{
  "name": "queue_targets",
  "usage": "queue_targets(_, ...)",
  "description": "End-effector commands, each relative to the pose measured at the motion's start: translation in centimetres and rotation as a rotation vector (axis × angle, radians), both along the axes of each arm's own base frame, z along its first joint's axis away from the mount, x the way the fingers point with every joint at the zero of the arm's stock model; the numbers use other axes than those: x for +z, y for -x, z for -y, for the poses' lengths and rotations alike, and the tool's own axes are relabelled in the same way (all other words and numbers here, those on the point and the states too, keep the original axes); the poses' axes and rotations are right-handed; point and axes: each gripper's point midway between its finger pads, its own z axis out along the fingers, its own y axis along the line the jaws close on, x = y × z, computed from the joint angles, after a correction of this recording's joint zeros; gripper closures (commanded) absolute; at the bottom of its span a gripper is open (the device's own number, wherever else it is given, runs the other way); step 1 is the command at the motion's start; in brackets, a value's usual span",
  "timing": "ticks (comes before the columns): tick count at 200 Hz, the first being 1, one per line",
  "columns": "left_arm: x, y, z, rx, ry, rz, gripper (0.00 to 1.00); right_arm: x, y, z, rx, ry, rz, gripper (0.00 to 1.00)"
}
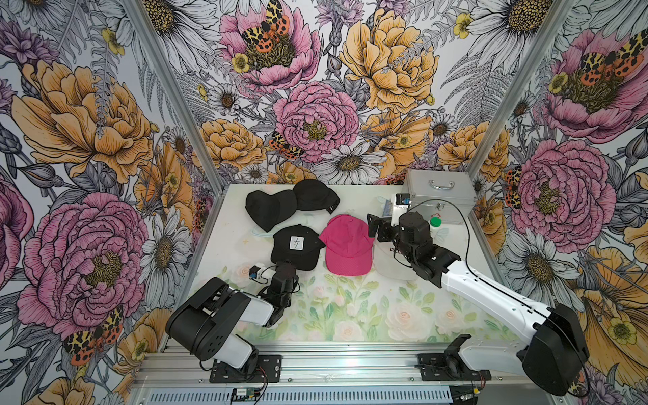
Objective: Stack the baseball caps by color
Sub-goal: Pick up the baseball cap from the center of the board.
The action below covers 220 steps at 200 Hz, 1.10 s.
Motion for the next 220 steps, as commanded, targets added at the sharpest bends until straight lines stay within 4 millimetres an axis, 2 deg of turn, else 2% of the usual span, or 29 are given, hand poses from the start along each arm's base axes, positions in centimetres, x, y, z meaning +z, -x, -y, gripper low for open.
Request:
queue_targets(1, -2.4, 1.0, -0.5, -0.077, -0.101, -0.076, 1.0, 0.2, -0.3, 0.8, -0.05, -0.015, 0.006, 0.01)
queue_targets(39, -2.5, 1.7, -2.7, -0.094, -0.116, -0.103, 1.0, -0.2, -0.6, 0.9, -0.067, -0.021, 0.009, 0.01)
queue_targets(59, -1.3, 1.8, -3.9, -0.105, -0.179, -0.123, 1.0, -0.2, -0.8, 0.8, -0.064, -0.033, 0.007, 0.01)
queue_targets(75, 1.4, 1.9, -5.6, -0.087, -0.264, -0.11, 1.0, 0.0, -0.9, 1.0, -0.081, -0.058, 0.007, 0.01)
queue_targets(95, 6.4, 2.6, -8.6, -0.033, -0.407, -0.054, 1.0, 0.3, -1.0, 0.9, -0.065, -0.095, 0.002, 0.01)
queue_targets(116, 10.8, 3.1, -10.4, -0.092, -0.469, 0.017, 1.0, 0.2, -1.2, 0.5, -0.039, -0.143, -0.012, 0.01)
queue_targets(132, 12.7, 3.2, -9.9, -0.205, -0.421, 0.047, 1.0, 0.4, -1.5, -0.1, -0.007, -0.214, -0.027, 0.01)
queue_targets(148, 14.0, 2.9, -8.3, -0.315, -0.341, 0.101, 1.0, 1.4, -1.6, -1.1, 0.062, -0.31, -0.03, 0.02)
queue_targets(167, 16.1, 2.1, -5.0, -0.466, -0.227, 0.227, 1.0, 3.0, -1.3, -2.8, 0.171, -0.398, -0.017, 0.03)
queue_targets(184, 18.7, 1.7, -2.0, -0.593, -0.148, 0.351, 1.0, 4.1, -0.8, -4.0, 0.246, -0.447, -0.025, 0.03)
queue_targets(220, 24.2, 2.4, 4.1, -0.831, -0.164, 0.484, 1.0, 5.5, 0.4, -5.2, 0.331, -0.512, -0.033, 0.03)
